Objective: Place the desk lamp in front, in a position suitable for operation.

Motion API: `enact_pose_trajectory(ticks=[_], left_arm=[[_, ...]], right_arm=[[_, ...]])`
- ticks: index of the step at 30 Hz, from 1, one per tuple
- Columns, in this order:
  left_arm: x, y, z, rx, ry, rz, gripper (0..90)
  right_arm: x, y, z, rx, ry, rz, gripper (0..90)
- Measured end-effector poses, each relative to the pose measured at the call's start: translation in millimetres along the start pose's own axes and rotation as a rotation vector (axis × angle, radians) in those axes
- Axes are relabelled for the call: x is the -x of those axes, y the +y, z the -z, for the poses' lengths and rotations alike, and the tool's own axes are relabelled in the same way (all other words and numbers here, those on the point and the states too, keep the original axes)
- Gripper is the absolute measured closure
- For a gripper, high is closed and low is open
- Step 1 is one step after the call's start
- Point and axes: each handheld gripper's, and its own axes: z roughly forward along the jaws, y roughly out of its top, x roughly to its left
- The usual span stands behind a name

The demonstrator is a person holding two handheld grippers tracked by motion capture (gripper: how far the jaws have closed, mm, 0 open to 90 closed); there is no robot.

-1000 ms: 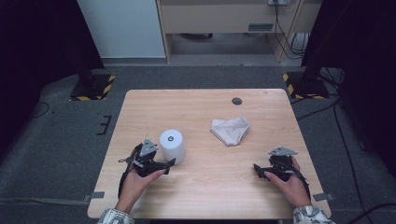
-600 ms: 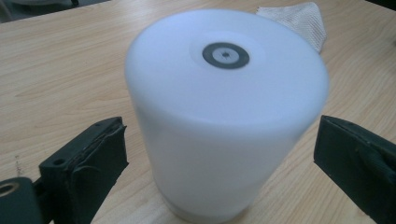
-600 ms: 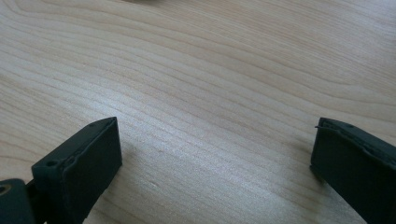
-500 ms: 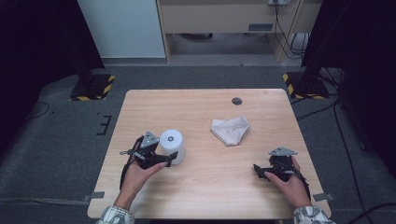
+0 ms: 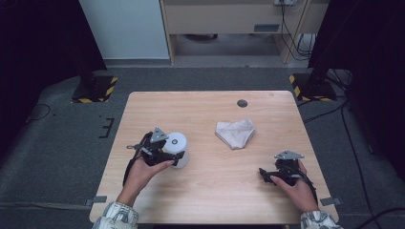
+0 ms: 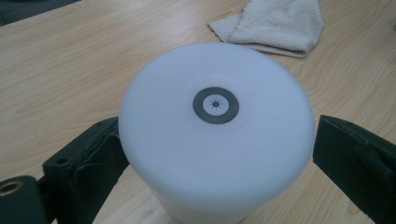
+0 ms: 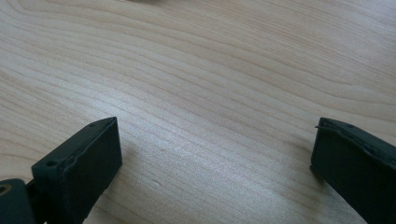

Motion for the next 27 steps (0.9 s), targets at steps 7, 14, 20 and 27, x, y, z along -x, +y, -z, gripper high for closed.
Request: enact_pose_trajectory(ticks=[7,14,20,27], left_arm=[[-3.2,1.3,-5.1,-0.009,-0.008,0.012,6.1],[-2.8,3.4,-6.3,-0.001,-0.027,0.033,7.6],[7.8,5.9,-8.9,-0.007,-0.056,0.012,7.7],[25.8,12.3,-15.8,-0.014,-0.098,-0.022,7.8]], right_arm=[[-0.9,-0.2,0.2,0.001,0.002,-0.004,2.1],[-0.9,-0.2,0.2,0.001,0.002,-0.004,2.1],[-1.3,-0.3,0.3,0.001,0.002,-0.004,2.1],[-1.3,-0.3,0.3,0.001,0.002,-0.004,2.1]])
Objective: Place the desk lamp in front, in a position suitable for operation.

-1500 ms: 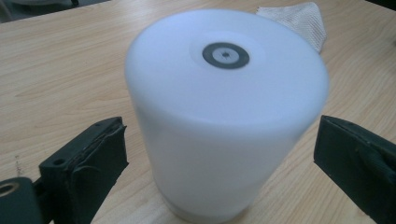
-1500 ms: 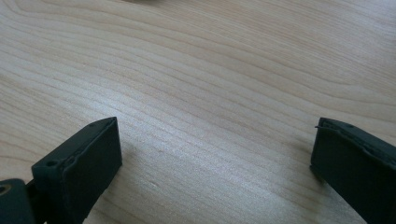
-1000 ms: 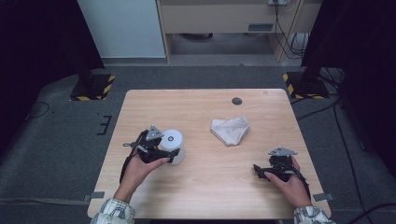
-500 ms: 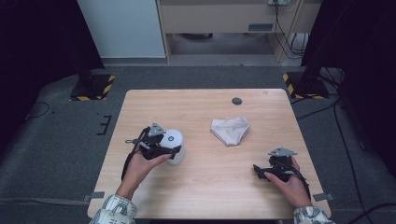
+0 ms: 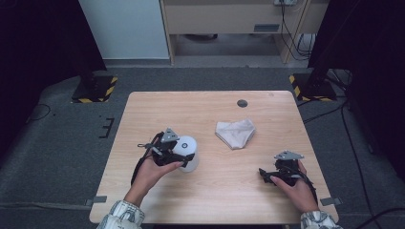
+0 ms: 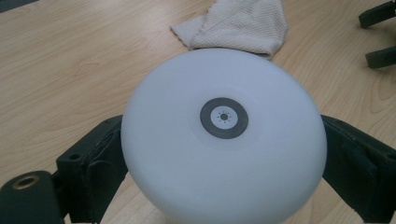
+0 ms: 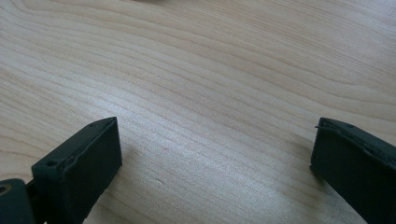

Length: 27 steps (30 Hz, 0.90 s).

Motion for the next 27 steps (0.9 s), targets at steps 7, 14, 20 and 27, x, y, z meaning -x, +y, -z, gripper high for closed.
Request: enact_pose_trajectory(ticks=[7,14,20,27], left_arm=[[12.6,4.4,-5.4,-0.006,-0.023,-0.024,7.8],[34.8,11.9,-15.4,-0.013,-0.071,-0.064,7.8],[50.4,16.3,-21.7,-0.015,-0.097,-0.08,7.8],[62.6,19.5,-26.4,-0.019,-0.127,-0.095,7.7]], right_arm=[[0.1,-0.1,0.1,-0.001,0.002,0.004,2.1],[0.2,-0.1,0.1,-0.001,0.005,0.01,2.1],[0.1,-0.1,0.2,-0.002,0.005,0.01,2.1],[-0.1,-0.1,0.4,-0.005,0.008,0.01,2.1]])
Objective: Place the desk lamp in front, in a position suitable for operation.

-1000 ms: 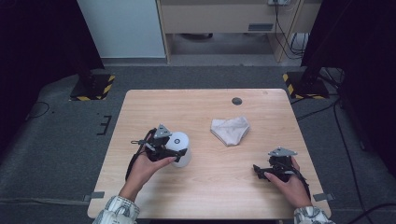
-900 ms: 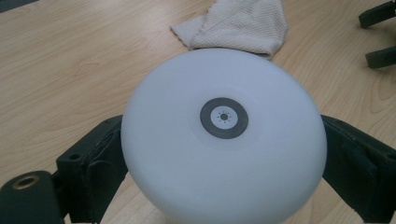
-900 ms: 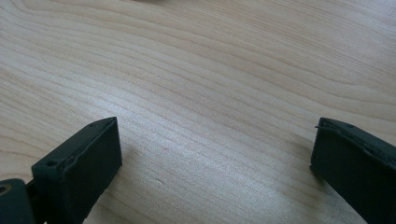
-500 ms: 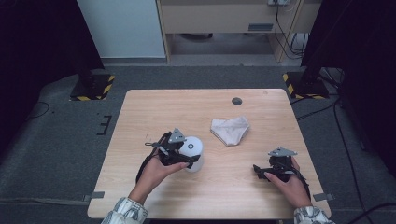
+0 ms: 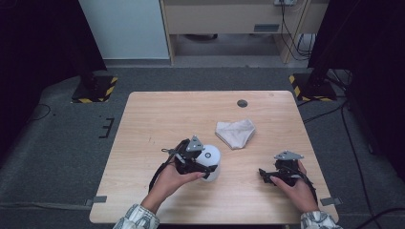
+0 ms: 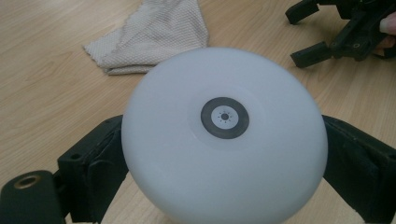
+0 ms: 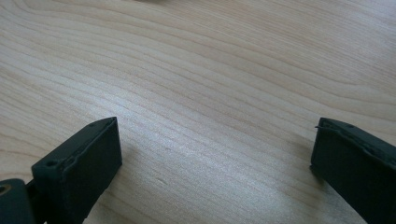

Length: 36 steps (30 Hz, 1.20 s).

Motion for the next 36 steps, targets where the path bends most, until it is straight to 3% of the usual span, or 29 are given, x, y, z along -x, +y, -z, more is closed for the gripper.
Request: enact_pose_trajectory(ticks=[15,22,30,31,36], left_arm=[[18.6,10.1,-8.3,-0.038,-0.052,-0.054,7.8],[21.4,11.5,-10.4,-0.028,-0.066,-0.062,6.2],[20.4,6.8,0.6,-0.02,-0.072,-0.091,4.0],[19.0,5.5,2.6,-0.019,-0.066,-0.09,4.0],[13.1,-5.4,16.5,0.002,-0.07,-0.061,4.0]], right_arm=[[-0.1,0.0,-0.1,0.002,-0.001,0.002,2.1],[-0.2,0.1,-0.3,0.001,0.0,0.001,1.7],[0.9,4.0,-0.8,-0.017,0.012,-0.006,4.3],[2.4,4.8,0.1,-0.011,0.011,-0.02,5.4],[5.9,8.8,5.0,0.031,0.015,0.0,7.1]])
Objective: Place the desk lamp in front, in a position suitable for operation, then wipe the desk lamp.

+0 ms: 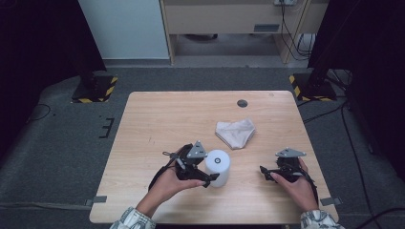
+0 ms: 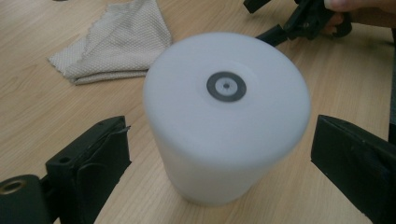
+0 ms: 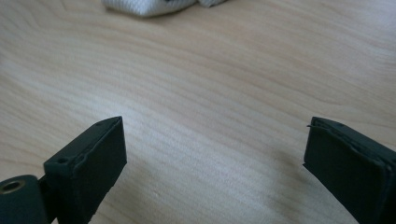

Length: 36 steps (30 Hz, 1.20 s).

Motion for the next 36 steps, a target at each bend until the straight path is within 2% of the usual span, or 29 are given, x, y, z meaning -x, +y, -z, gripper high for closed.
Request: enact_pose_trajectory(ticks=[2,4,5,6,8,14,15,17,20,22,25,30,31,36], left_arm=[[-3.0,-10.3,8.5,-0.014,0.008,0.004,4.2],[-6.7,-18.1,12.7,-0.026,0.012,0.004,4.4],[-9.0,-21.9,14.1,-0.031,0.014,0.007,4.5],[-9.0,-21.9,14.1,-0.031,0.014,0.007,4.5],[-17.3,-32.2,17.6,-0.048,0.041,0.019,4.7],[-37.1,-52.8,21.7,-0.071,0.109,0.048,5.4],[-37.1,-52.8,21.7,-0.071,0.109,0.048,5.7],[-46.9,-62.6,24.1,-0.064,0.149,0.076,6.2],[-54.4,-72.2,26.1,-0.073,0.177,0.095,6.4],[-59.0,-78.4,27.3,-0.083,0.193,0.111,6.6],[-63.9,-85.8,28.5,-0.087,0.203,0.136,6.7],[-66.4,-89.9,27.4,-0.106,0.211,0.135,6.7],[-66.3,-91.0,26.8,-0.114,0.211,0.134,6.7],[-64.9,-91.3,27.6,-0.118,0.213,0.127,6.7]], right_arm=[[-0.5,5.9,1.9,0.018,0.014,0.021,14.2],[-2.1,11.5,3.5,0.029,0.038,0.015,18.3],[-3.1,14.3,3.9,0.038,0.04,0.02,22.4],[-3.1,14.3,3.9,0.038,0.04,0.02,22.4],[-6.7,23.9,3.1,0.04,0.052,0.042,30.8],[-11.4,53.2,-8.1,0.003,0.064,0.075,42.9],[-11.4,53.2,-8.1,0.003,0.064,0.075,42.9],[-13.3,73.3,-15.4,-0.002,0.078,0.093,51.4],[-15.8,92.8,-25.3,-0.009,0.082,0.112,56.7],[-17.3,103.7,-32.2,-0.014,0.078,0.126,56.8],[-18.3,113.2,-41.0,-0.021,0.077,0.114,56.6],[-18.7,119.6,-51.9,-0.042,0.082,0.096,50.7],[-20.3,122.7,-59.0,-0.06,0.083,0.093,44.7],[-23.9,132.2,-78.6,-0.095,0.076,0.089,25.7]])
